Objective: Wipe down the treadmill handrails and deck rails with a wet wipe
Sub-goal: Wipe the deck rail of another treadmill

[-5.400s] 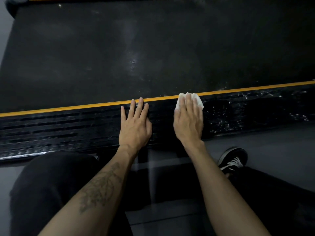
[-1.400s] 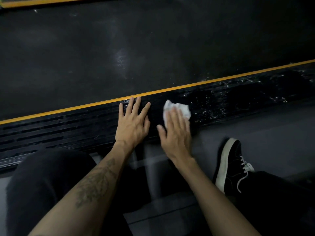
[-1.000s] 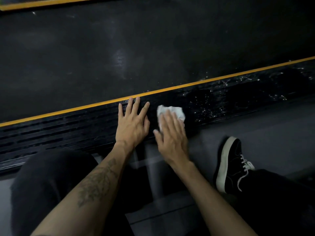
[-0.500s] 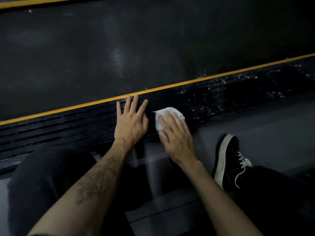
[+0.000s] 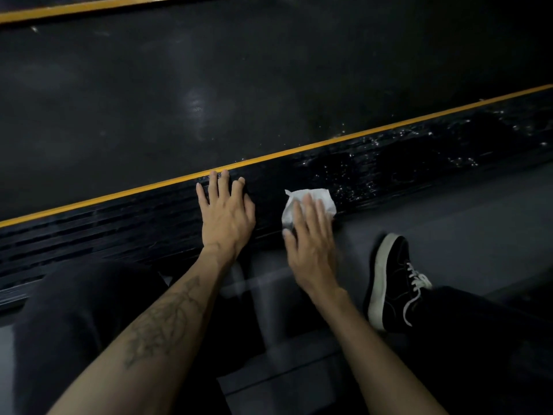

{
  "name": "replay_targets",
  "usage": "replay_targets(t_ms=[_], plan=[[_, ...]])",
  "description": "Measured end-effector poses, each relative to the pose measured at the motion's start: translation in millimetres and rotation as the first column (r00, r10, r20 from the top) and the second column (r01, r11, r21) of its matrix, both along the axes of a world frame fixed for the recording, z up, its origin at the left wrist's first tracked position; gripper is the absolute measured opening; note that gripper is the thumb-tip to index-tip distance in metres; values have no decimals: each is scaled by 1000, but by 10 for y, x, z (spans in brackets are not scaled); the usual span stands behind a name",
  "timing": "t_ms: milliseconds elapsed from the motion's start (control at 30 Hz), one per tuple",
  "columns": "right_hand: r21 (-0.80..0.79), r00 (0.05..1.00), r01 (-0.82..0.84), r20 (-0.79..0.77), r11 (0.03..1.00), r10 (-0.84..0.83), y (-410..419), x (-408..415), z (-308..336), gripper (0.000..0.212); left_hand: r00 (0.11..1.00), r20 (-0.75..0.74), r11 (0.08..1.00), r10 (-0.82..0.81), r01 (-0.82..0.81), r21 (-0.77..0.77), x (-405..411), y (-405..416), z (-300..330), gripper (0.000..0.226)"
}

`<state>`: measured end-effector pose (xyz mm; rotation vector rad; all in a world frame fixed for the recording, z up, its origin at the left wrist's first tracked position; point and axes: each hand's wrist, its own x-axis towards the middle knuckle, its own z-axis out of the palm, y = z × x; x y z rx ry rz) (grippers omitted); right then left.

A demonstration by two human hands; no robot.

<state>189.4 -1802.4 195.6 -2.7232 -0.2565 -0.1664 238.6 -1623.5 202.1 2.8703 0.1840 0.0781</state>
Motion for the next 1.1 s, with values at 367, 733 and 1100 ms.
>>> replay_targets(t_ms=[367, 733, 1100], plan=[[-52, 998, 60, -23, 997, -61, -322, 62, 4, 59, 1000, -30, 1000, -4, 3, -11, 201, -338, -28, 58], [-36, 997, 74, 9, 997, -74, -432, 159, 24, 56, 997, -73, 999, -12, 15, 42, 204, -340, -4, 62], [-37, 997, 65, 49, 997, -63, -411, 184, -20, 55, 996, -86, 998, -9, 14, 60, 224, -341, -17, 62]])
